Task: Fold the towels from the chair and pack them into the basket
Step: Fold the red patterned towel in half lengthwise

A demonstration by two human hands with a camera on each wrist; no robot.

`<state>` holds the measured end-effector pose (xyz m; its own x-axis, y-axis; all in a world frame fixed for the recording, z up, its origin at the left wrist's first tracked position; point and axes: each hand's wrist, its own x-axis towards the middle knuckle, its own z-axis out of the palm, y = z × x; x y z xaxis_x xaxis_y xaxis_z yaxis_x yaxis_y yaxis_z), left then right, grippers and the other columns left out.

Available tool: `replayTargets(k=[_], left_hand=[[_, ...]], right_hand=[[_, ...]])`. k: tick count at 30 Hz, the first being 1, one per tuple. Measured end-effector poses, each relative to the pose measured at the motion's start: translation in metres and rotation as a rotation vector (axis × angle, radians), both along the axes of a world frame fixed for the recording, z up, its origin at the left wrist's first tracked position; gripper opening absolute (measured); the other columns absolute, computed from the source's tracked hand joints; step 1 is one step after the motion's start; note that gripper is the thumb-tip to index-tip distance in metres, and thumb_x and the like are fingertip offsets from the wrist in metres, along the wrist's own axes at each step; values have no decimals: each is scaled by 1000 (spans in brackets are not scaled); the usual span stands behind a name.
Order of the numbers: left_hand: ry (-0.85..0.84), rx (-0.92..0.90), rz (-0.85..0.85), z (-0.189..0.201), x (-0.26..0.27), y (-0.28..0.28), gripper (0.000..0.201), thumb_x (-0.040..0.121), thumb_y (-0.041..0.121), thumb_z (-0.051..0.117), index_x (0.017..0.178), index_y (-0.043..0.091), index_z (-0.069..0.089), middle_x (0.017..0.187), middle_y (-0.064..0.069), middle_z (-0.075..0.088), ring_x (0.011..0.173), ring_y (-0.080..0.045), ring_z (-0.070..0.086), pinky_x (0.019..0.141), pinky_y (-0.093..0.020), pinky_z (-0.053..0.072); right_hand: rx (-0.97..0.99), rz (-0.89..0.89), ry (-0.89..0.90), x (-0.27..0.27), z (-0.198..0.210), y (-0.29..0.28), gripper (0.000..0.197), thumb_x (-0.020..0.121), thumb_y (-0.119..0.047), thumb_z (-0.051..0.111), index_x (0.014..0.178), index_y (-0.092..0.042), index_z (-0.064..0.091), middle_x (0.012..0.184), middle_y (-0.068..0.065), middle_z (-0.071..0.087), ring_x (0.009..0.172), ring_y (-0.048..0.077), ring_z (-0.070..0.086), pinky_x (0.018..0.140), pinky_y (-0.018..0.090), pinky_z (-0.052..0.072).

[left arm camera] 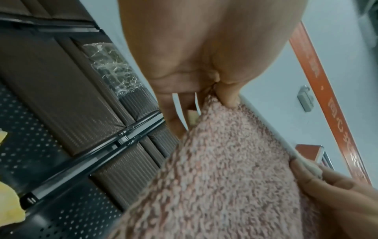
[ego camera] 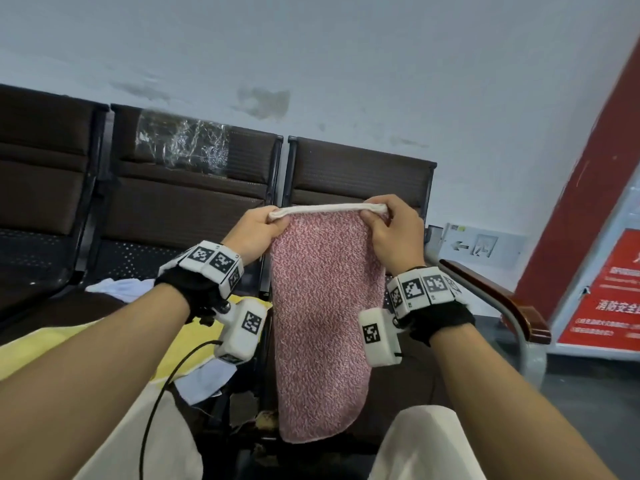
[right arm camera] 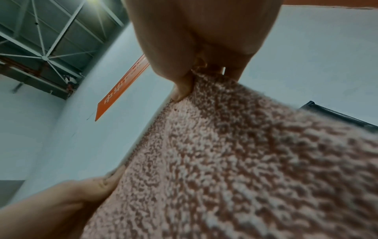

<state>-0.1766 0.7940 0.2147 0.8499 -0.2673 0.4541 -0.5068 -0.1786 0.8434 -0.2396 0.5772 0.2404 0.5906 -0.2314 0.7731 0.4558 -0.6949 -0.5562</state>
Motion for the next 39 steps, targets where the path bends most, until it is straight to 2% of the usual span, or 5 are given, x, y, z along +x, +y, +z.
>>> replayTargets(k=[6,14,20,31,39], left_hand=[[-70,335,166,-13,27,-9,24,94,22,54,70,21,50,65,6,49,60,-7,43,51,-25,27],[-174,189,297,-1,65,-36,18,91,23,60,95,7,67,95,-11,69,91,-24,60,65,-22,30],[-294,-30,150,10,54,-38,12,89,24,61,95,15,66,92,2,68,87,-10,61,76,-25,44],[118,346,-97,-153,-57,-2,6,88,18,65,86,15,70,83,-3,68,79,-18,61,72,-31,42],[217,237,-81,-204,-86,-5,9,88,24,64,81,29,66,69,18,64,67,6,55,61,-12,38]], right_hand=[[-91,-125,203,26,-16,-14,13,83,-23,71,95,-19,70,86,-7,65,83,5,58,76,12,37],[-70,-204,257,69,-19,-23,8,90,-21,61,96,-19,66,96,4,69,94,22,62,82,36,49],[-14,-126,44,56,-14,-31,10,94,-21,57,93,-21,47,78,-15,54,70,-5,50,57,2,35],[-65,-75,750,-68,-168,-26,26,75,0,64,90,-20,71,89,1,72,90,19,65,70,23,42],[157,-76,759,-85,-215,-22,28,77,-3,60,100,-17,67,97,3,70,97,22,63,86,32,49]])
